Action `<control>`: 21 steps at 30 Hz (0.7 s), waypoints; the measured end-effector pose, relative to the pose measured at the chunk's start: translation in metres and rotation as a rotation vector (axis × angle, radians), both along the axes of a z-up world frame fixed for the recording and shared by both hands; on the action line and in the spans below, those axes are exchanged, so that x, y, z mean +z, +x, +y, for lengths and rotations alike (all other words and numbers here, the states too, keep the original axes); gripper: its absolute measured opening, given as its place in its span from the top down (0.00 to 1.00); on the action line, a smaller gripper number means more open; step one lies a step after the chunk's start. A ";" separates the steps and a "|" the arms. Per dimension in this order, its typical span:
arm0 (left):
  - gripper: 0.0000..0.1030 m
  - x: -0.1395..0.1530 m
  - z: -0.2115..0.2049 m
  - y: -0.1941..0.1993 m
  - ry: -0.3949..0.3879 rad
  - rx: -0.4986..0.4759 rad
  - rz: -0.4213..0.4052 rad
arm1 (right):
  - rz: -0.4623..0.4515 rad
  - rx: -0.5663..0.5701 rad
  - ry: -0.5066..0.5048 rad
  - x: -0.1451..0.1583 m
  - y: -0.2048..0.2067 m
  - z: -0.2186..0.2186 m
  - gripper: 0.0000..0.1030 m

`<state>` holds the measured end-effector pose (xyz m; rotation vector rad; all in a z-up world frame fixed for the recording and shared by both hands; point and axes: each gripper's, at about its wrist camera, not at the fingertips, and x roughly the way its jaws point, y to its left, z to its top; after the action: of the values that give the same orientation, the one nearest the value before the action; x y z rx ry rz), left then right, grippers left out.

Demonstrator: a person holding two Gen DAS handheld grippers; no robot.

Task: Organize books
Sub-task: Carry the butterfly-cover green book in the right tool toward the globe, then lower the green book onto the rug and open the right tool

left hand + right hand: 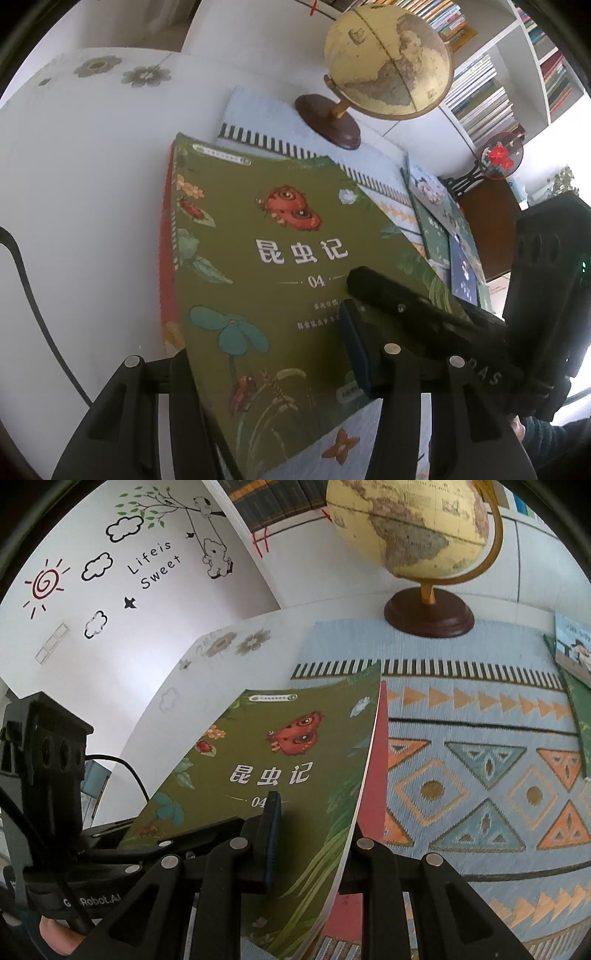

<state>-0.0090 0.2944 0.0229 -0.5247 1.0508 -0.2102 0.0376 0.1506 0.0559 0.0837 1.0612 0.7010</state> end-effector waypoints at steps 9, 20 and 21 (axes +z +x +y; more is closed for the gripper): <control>0.51 -0.008 0.020 -0.028 0.024 0.121 0.102 | 0.214 0.006 0.003 -0.033 0.006 -0.008 0.67; 0.51 0.022 -0.011 -0.079 0.056 0.182 0.029 | 0.201 0.020 -0.043 -0.027 -0.033 -0.065 0.65; 0.51 0.027 -0.023 -0.082 0.072 0.176 0.018 | 0.194 0.012 -0.041 -0.023 -0.037 -0.075 0.65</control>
<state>-0.0906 0.2713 0.0504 -0.5515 1.0193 -0.0122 0.0007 0.0752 0.0328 0.1121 1.2627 0.6914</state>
